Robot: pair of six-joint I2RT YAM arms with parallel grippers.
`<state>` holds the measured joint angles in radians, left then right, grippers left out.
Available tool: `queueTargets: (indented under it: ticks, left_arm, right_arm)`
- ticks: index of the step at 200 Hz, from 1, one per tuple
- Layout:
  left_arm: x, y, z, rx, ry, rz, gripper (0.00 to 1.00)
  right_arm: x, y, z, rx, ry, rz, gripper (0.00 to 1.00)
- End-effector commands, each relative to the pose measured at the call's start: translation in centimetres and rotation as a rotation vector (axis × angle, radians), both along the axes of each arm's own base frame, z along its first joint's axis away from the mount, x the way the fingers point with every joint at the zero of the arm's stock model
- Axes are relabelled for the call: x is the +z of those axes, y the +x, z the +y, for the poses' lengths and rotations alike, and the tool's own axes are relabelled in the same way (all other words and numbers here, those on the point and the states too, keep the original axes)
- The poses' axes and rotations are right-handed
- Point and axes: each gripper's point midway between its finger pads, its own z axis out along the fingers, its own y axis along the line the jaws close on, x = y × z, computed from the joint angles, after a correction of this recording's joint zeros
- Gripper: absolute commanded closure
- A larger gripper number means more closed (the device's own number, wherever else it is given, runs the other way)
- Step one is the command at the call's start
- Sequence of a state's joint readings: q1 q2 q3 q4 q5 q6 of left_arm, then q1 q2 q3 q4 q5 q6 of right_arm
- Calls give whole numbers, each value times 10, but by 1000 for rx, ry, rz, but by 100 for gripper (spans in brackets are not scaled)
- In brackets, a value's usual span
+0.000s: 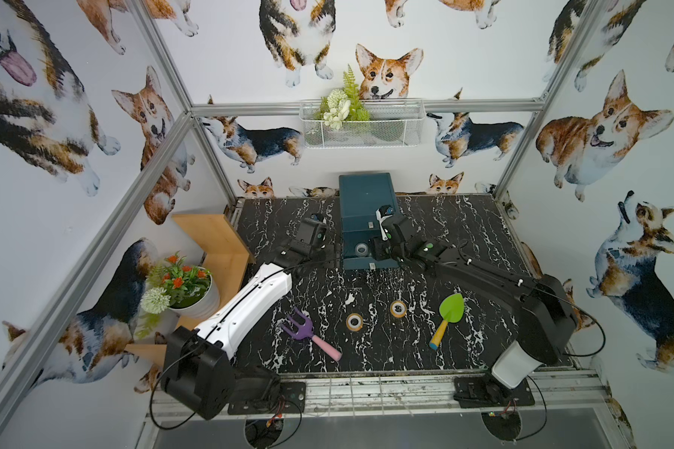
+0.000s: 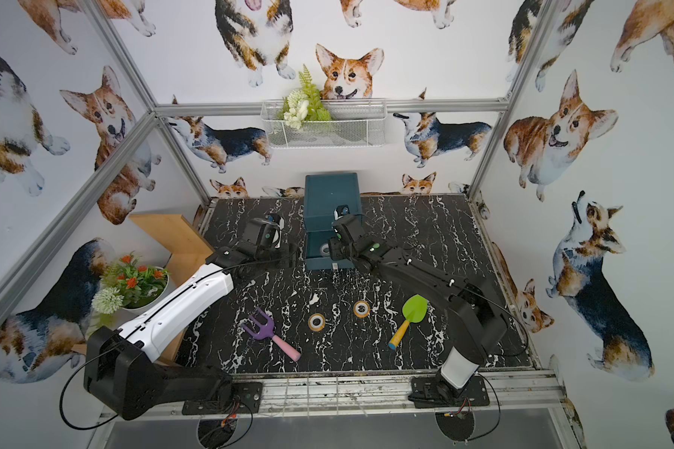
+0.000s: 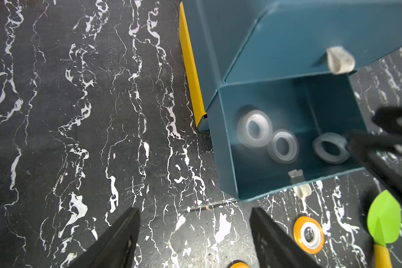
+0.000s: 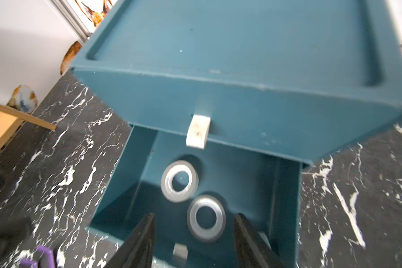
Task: Place the transparent tape into the drawer according to color
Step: Place the tape in the drawer.
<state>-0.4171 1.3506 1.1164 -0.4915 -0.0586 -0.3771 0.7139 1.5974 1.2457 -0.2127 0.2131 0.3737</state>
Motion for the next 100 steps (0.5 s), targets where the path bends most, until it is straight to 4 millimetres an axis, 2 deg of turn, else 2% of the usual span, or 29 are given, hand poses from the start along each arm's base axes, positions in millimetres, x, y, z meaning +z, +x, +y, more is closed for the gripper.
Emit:
queueTargets:
  ticks: [1,28,44,83,100]
  left_arm:
    - [30,14,-6,8,-126,-65,16]
    - [70,39,-11,23,-190,-156,7]
    - [82,55,-19,12,-210,-189,4]
    - [75,95,-33,-6,-203,-211,3]
    - [70,110,-33,0,-193,-209,7]
  right_arm:
    - [9,-19,5,27,127,-8,45]
    - [2,-48,2,63,252,18,49]
    - [1,-62,0,83,299,24,49]
    - [-2,-85,-9,97,358,41,49]
    - [-7,-91,-12,101,364,49,49]
